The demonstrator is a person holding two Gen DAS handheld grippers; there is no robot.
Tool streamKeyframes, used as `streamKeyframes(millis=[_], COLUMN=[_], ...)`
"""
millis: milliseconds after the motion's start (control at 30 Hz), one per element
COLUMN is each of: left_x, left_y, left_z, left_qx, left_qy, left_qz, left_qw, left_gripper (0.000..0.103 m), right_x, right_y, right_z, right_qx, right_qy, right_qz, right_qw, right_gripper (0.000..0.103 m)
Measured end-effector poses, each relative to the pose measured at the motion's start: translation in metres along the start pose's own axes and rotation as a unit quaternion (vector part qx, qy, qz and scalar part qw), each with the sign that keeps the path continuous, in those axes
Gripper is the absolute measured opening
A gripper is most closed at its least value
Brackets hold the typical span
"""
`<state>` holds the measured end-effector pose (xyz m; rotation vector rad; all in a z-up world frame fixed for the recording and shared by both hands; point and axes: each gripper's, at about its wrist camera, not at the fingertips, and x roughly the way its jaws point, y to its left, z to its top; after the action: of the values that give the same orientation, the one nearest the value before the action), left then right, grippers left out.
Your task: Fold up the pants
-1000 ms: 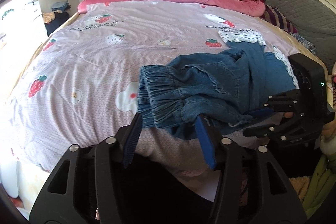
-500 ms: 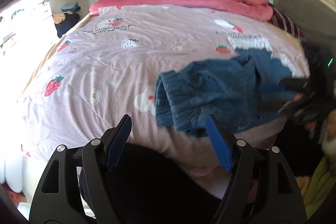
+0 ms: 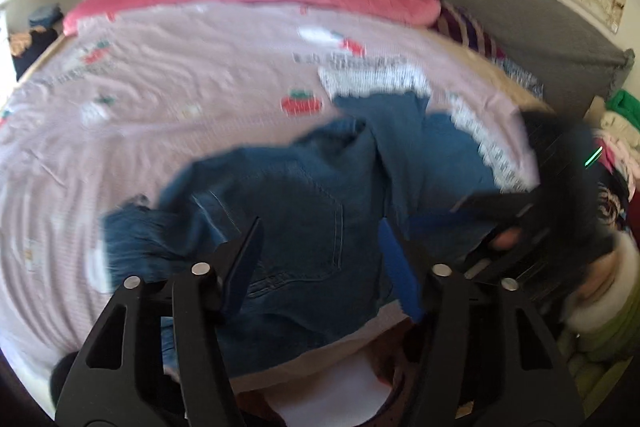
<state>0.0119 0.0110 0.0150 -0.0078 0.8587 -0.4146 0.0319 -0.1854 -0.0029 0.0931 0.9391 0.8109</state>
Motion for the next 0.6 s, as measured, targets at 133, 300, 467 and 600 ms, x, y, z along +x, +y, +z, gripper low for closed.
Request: streamKeyframes(millis=[133,300,467,600], left_x=[0.028,0.06,0.02,-0.012], left_y=[-0.001,0.009,0.0,-0.015], left_z=[-0.009,-0.028,-0.02,-0.002], left_qx=[0.014,0.009,0.009,0.024], left_qy=[0.027,0.05,0.013,-0.036], left_qz=[0.016,0.04,0.031,-0.005], left_qw=[0.9994,0.9979,0.9994,0.9991], left_gripper=[0.042,0.042,0.044,0.058], right_x=[-0.035,-0.045,-0.033,-0.02], right_y=[-0.028,-0.053,-0.062,-0.069], right_z=[0.007,0.02,0.048,0.09], right_qx=[0.03,0.045,0.019,-0.012], right_qy=[-0.045,-0.061,-0.058,-0.052], right_qz=[-0.041,-0.092,-0.128,-0.159], right_qw=[0.998,0.993,0.99,0.986], right_gripper=[0.071,0.077,0.082,0.085])
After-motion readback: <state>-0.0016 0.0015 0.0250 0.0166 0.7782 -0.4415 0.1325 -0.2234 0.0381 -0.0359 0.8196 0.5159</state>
